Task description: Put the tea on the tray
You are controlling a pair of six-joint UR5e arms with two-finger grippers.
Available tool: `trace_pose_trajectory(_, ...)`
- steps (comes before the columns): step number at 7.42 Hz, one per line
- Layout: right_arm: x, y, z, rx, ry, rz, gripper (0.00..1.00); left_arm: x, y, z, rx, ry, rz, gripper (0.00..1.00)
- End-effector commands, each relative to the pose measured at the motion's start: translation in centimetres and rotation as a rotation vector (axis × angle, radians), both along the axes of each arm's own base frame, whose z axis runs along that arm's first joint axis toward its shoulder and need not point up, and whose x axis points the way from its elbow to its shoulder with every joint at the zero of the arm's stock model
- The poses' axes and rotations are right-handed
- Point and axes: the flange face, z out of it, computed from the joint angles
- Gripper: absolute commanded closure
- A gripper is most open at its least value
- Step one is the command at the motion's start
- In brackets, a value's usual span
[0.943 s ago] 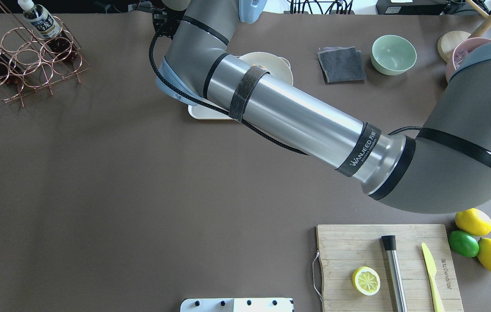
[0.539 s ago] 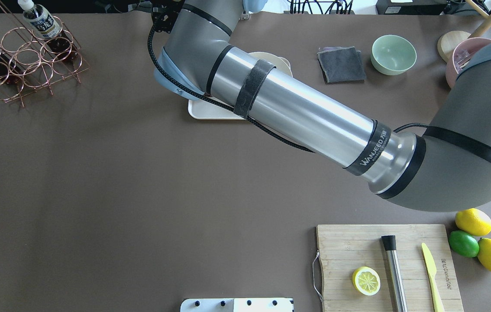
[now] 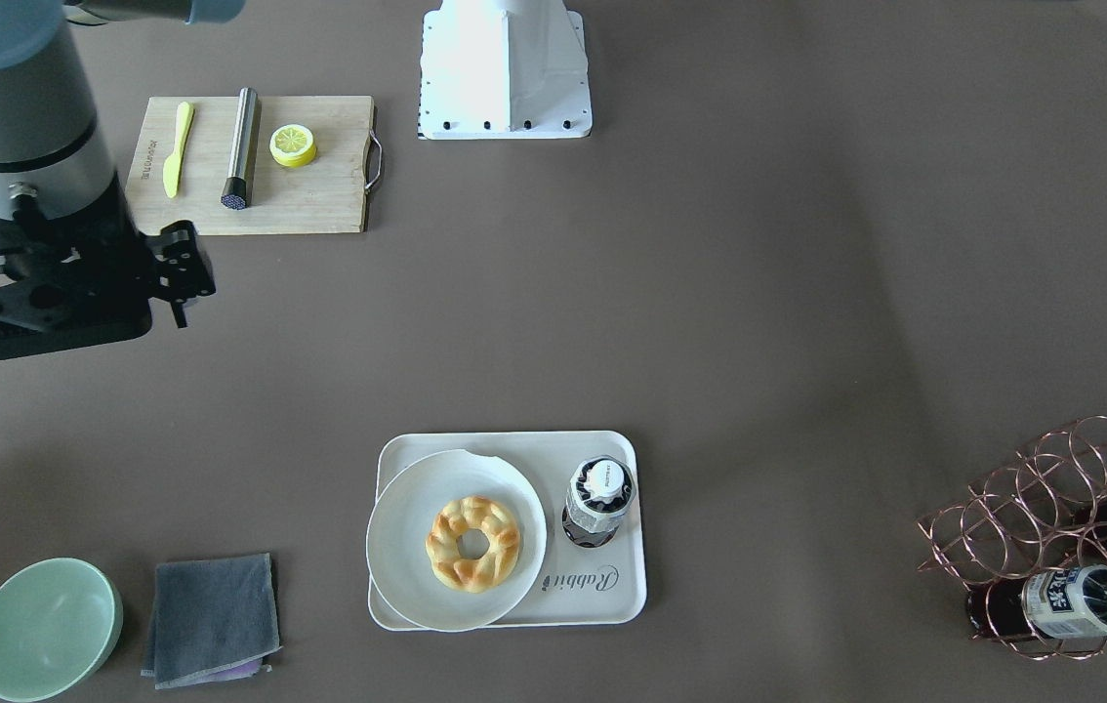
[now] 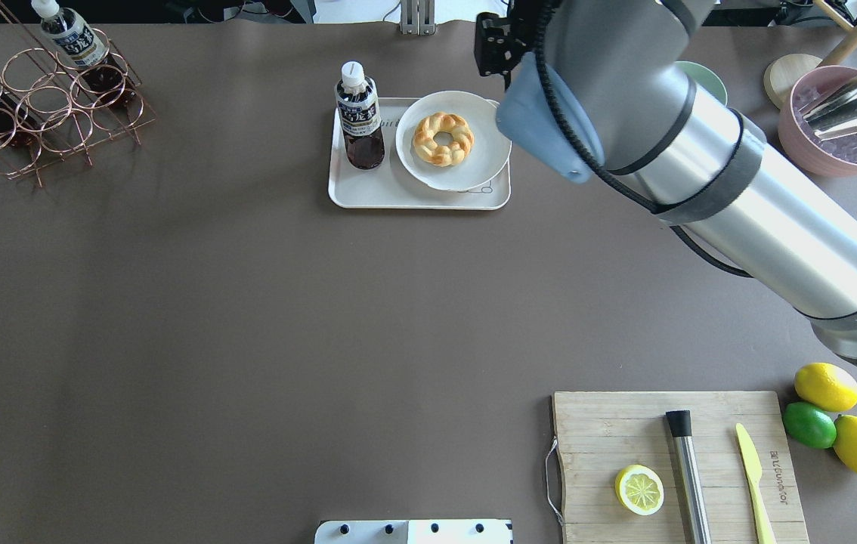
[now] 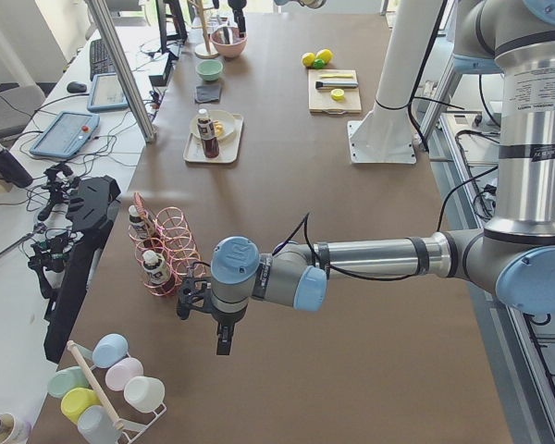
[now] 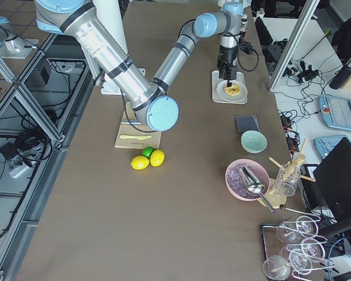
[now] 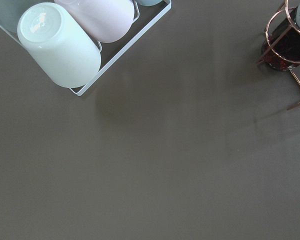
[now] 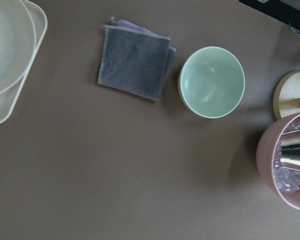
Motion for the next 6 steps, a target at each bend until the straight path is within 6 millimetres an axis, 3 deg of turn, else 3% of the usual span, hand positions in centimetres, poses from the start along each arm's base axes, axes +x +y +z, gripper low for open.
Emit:
trace_pose_trajectory(1, 11.8, 0.0, 13.4, -0.018, 0.08, -0.116, 0.0, -0.1, 0.4, 0.5, -0.01, 0.0, -0.002, 0.02)
trace_pose_trajectory(3, 19.0, 2.3, 24.3, -0.006, -0.016, -0.128, 0.0, 0.1, 0.9, 0.6, -0.017, 0.042, 0.004, 0.02)
trace_pose_trajectory(4, 22.0, 3.6, 28.7, -0.023, -0.081, -0.09, 0.0, 0.1, 1.3, 0.7, -0.023, 0.076, 0.005, 0.02)
trace_pose_trajectory(6, 25.8, 5.5, 34.6, -0.066, -0.135, -0.086, 0.0, -0.7, 1.3, 0.1, -0.014, 0.078, -0.013, 0.02)
